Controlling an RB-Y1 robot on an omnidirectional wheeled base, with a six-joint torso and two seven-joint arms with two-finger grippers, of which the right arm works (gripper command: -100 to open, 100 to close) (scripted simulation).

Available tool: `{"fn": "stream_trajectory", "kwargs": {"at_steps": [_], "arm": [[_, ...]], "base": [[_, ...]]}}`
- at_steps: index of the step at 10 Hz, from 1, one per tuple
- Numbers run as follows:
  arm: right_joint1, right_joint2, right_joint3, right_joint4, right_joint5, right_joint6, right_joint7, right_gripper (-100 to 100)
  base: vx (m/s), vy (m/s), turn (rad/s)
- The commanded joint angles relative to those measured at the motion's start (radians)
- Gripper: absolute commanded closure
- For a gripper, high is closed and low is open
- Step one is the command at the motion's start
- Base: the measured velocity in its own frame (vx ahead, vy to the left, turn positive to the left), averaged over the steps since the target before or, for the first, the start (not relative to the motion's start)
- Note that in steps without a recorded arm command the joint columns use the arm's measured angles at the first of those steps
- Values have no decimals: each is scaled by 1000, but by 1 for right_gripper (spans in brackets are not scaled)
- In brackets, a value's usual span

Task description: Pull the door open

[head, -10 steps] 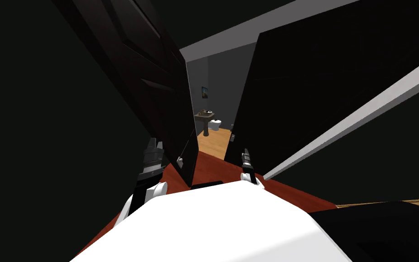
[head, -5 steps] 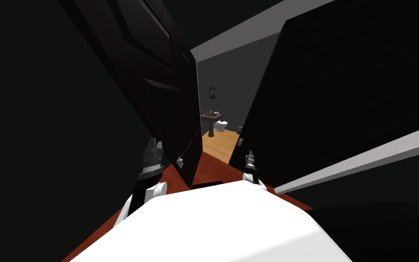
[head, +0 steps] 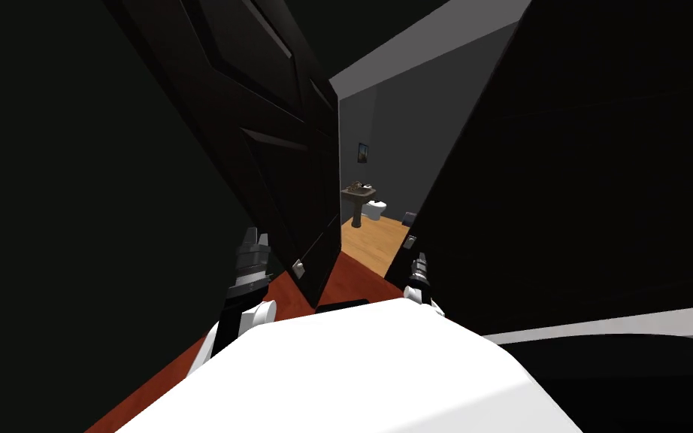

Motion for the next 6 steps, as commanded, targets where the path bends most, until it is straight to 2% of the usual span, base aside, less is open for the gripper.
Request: {"fn": "stream_trajectory", "kwargs": {"at_steps": [1,2,4,5,6], "arm": [[-14,-6,-25,33,-16,-1,4,-100],[-20,-9,-33,47,-22,-4,5,-100],[-20,-9,-33,47,-22,-4,5,-100],[-30,-12,-48,73,-32,-9,7,-100],[-26,-13,-41,66,-27,-8,4,-100]], "base": [[119,-28,246],[71,-15,166],[13,0,6],[33,-8,122],[-8,4,123]]}}
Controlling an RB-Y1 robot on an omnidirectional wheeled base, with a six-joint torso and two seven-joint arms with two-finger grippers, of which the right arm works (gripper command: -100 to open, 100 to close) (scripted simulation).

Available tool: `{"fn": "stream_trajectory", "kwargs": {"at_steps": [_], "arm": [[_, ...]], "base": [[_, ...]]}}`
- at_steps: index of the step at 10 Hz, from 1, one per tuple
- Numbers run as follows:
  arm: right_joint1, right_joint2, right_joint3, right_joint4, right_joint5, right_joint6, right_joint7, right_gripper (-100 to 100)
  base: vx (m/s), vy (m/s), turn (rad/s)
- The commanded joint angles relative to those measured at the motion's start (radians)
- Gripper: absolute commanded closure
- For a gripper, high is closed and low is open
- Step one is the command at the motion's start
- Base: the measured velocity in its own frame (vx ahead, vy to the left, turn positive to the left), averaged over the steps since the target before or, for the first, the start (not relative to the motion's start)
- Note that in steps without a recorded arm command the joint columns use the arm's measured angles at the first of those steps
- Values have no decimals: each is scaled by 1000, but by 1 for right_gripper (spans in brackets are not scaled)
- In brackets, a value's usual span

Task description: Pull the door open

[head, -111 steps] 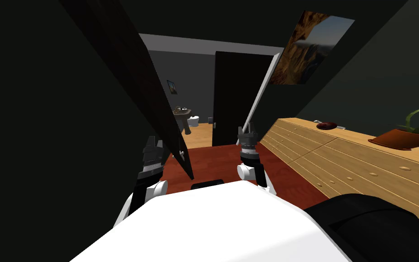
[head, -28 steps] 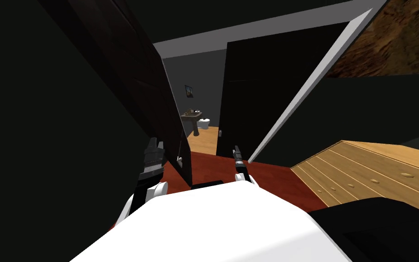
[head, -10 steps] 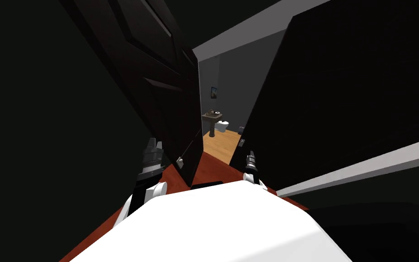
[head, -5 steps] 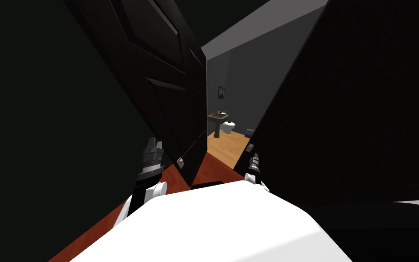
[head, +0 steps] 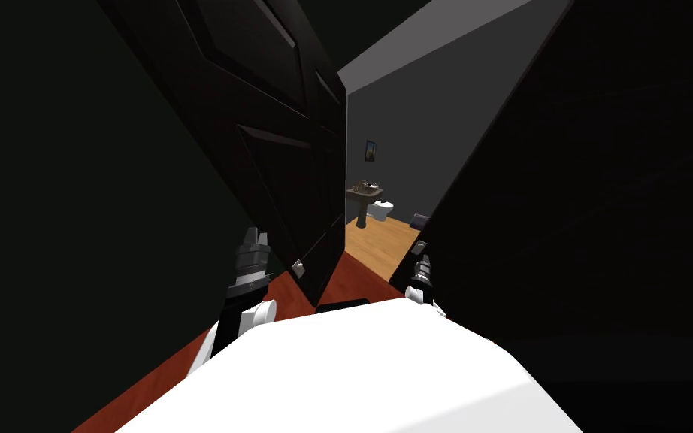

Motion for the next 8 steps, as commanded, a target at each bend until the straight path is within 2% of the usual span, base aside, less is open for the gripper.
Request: {"fn": "stream_trajectory", "kwargs": {"at_steps": [1,3,5,8], "arm": [[-6,7,3,4,19,-10,-4,-100],[-14,15,7,10,44,-21,-9,-100],[-26,29,14,19,83,-39,-19,-100],[-42,50,23,33,137,-61,-33,-100]], "base": [[-142,-41,-161],[-116,-125,-262],[-35,-144,-270],[67,-98,-255]]}}
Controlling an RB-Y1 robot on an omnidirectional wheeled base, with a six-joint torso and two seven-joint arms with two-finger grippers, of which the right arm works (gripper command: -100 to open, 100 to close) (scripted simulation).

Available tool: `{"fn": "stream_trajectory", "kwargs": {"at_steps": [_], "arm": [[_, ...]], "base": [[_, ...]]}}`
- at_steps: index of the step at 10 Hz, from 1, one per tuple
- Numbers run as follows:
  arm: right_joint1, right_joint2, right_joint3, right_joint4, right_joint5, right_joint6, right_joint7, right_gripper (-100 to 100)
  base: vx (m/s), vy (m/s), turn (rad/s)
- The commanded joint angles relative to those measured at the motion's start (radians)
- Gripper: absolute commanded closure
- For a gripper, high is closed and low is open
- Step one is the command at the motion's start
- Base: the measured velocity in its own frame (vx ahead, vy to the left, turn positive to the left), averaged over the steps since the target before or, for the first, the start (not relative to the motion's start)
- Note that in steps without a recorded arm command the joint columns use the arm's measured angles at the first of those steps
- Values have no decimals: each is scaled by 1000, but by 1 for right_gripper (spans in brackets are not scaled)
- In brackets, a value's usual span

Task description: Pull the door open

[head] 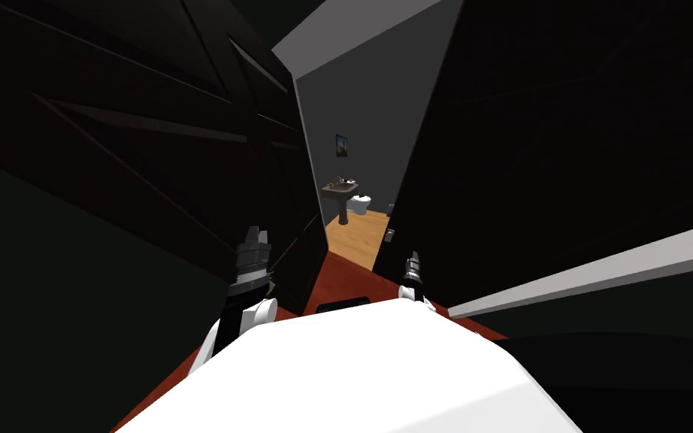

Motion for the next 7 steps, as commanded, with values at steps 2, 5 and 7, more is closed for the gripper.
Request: {"fn": "stream_trajectory", "kwargs": {"at_steps": [2,5,7], "arm": [[-18,20,8,12,53,-21,-16,-100],[-27,32,13,21,84,-34,-25,-100],[-37,47,18,30,118,-47,-36,-100]], "base": [[187,-47,-248],[162,1,-85],[211,3,-102]]}}
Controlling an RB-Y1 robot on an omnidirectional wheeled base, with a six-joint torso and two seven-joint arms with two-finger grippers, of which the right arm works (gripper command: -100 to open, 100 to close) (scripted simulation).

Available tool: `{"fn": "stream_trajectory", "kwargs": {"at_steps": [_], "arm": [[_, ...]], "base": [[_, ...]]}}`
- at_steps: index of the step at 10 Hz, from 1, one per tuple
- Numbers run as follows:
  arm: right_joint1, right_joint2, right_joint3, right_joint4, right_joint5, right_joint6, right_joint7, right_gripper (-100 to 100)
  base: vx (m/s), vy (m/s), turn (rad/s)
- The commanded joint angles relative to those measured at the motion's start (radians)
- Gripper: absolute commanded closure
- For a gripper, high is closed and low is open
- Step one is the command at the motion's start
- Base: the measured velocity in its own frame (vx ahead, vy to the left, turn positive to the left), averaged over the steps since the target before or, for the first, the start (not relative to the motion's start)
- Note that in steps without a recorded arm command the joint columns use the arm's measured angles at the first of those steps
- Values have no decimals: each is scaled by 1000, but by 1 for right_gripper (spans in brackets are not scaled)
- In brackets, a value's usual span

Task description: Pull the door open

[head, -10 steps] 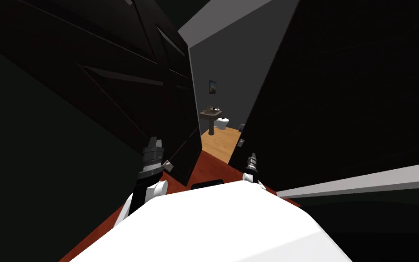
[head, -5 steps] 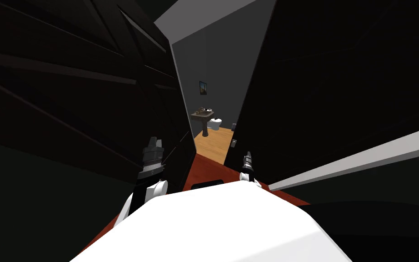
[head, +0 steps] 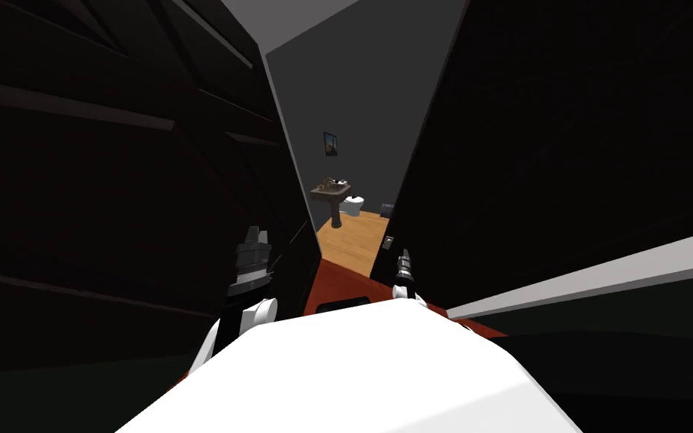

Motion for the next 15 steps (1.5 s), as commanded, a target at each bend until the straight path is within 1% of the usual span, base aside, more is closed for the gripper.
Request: {"fn": "stream_trajectory", "kwargs": {"at_steps": [1,5,6,7,8,13,14,15], "arm": [[1,13,3,-14,22,1,-5,-100],[-9,29,9,-4,57,-11,-18,-100],[-9,29,9,-4,57,-11,-18,-100],[0,34,9,5,55,-18,-18,-100],[0,34,9,5,55,-18,-18,100],[0,34,9,5,55,-18,-18,100],[-3,29,19,5,61,-7,-25,100],[-5,27,23,5,62,-3,-28,100]], "base": [[219,13,-16],[225,-34,42],[94,-31,-16],[7,3,-14],[-12,7,5],[-1,0,1],[-121,39,-113],[-204,52,-83]]}}
